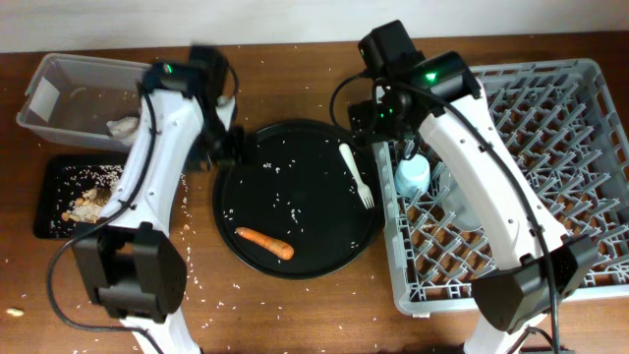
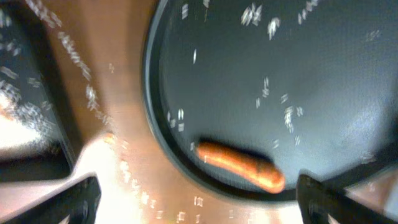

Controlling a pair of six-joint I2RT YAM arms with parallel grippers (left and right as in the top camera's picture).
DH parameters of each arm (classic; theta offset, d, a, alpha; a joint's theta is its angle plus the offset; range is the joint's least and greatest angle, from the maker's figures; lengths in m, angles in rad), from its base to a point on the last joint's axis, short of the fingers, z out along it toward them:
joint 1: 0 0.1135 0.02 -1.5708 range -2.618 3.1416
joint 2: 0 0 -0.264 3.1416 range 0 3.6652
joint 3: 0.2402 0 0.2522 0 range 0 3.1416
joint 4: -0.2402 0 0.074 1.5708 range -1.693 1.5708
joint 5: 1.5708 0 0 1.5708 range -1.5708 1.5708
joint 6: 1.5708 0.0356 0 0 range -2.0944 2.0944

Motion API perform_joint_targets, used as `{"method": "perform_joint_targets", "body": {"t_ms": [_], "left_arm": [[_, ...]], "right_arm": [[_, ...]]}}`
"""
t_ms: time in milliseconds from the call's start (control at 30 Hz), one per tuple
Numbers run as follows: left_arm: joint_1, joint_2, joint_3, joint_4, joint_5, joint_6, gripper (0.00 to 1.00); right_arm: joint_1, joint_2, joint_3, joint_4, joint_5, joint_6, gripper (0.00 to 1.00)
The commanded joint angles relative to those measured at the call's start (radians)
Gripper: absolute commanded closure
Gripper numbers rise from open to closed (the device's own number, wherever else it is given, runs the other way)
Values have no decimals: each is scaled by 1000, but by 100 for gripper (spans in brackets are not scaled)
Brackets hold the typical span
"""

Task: Sort waste into correct bins and load items into the dishwasher rack
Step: 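Release the red wrapper into the clear bin with the left gripper, then grasp the orange carrot and drop it onto the rice tray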

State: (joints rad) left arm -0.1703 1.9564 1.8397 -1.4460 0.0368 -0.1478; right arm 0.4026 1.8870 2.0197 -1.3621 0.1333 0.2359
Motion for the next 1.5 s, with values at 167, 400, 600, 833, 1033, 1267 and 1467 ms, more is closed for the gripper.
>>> {"method": "perform_joint_targets", "body": {"t_ms": [167,400,600,833,1033,1267,1467], "left_arm": [[-63,-225,-575,432,143,-199,1],[-163,-221,-667,465,158,-222,1],[-163,-205,-695,473,153,-192,1],[-163,-90,-695,503,158,-192,1],[-163,-90,-695,549,97,-192,38],[-159,-90,-674,555,38,-168,66],[-159,-90,-603,538,-19,-142,82]], "right_arm": [[-52,-1,10,-20,8,8,10],[-52,-1,10,-38,8,8,10],[-52,-1,10,-44,6,8,10],[-52,-1,10,-53,6,8,10],[-52,-1,10,-53,6,8,10],[-53,-1,10,-52,6,7,10],[-53,-1,10,-53,6,7,10]]}}
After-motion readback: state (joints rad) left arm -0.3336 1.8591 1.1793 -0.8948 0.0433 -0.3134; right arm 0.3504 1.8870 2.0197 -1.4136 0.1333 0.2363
